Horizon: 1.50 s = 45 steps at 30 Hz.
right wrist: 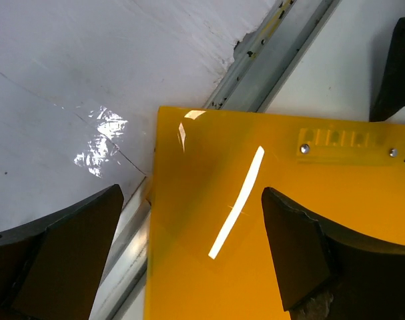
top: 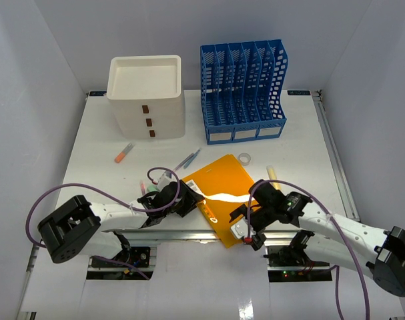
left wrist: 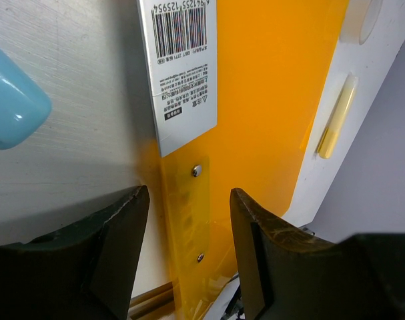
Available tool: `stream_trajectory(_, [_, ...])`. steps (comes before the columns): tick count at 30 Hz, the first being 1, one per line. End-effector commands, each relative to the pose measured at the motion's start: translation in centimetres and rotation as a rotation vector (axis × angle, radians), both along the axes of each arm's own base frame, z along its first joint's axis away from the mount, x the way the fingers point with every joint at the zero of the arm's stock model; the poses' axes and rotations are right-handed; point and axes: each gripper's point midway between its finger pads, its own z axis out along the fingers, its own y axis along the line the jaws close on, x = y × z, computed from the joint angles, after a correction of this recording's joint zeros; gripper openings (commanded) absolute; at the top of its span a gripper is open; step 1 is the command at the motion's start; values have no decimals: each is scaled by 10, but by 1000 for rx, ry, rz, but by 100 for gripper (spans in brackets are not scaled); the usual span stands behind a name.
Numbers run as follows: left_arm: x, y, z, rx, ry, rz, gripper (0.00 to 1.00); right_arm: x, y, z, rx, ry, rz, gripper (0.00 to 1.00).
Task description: Organize the desk
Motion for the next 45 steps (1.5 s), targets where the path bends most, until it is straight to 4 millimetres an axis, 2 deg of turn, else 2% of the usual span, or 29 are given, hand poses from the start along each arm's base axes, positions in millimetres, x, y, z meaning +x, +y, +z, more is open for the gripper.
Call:
stream_trajectory(1, [-6, -1, 3, -16, 21, -11, 63, 6, 14, -3, 23, -18, -70, 91])
stream_trajectory(5, [-8, 0, 5, -28, 24, -7, 63, -2, 17, -13, 20, -8, -65, 92])
stream_trajectory(9, [-9, 0, 8, -38, 25, -10, 63, 4, 19, -26, 9, -66, -97, 92])
stream_trajectory(11, [-10, 0, 8, -43, 27, -11, 63, 6, 21, -26, 16, -86, -102, 93])
stream_trajectory(16, [-11, -1, 12, -54, 25, -19, 63, 15, 14, -36, -4, -168, -117, 93])
stream_trajectory(22, [-13, -3, 12, -53, 28, -32, 63, 14, 16, -40, 13, -173, -111, 97])
stream_trajectory(25, [-14, -4, 10, -52, 37, -39, 63, 12, 17, -36, 16, -165, -99, 90])
stream_trajectory(40, [-22, -12, 6, -83, 63, -76, 64, -3, 13, -35, -15, -105, -49, 42])
stream_trajectory(43, [-24, -14, 6, -93, 67, -80, 64, 0, 13, -34, -16, -111, -59, 43])
stream_trajectory(44, [-26, -14, 5, -97, 69, -83, 64, 1, 13, -34, -12, -118, -64, 45])
stream_trajectory(45, [-26, -14, 6, -102, 69, -85, 64, 4, 14, -32, -4, -130, -73, 51])
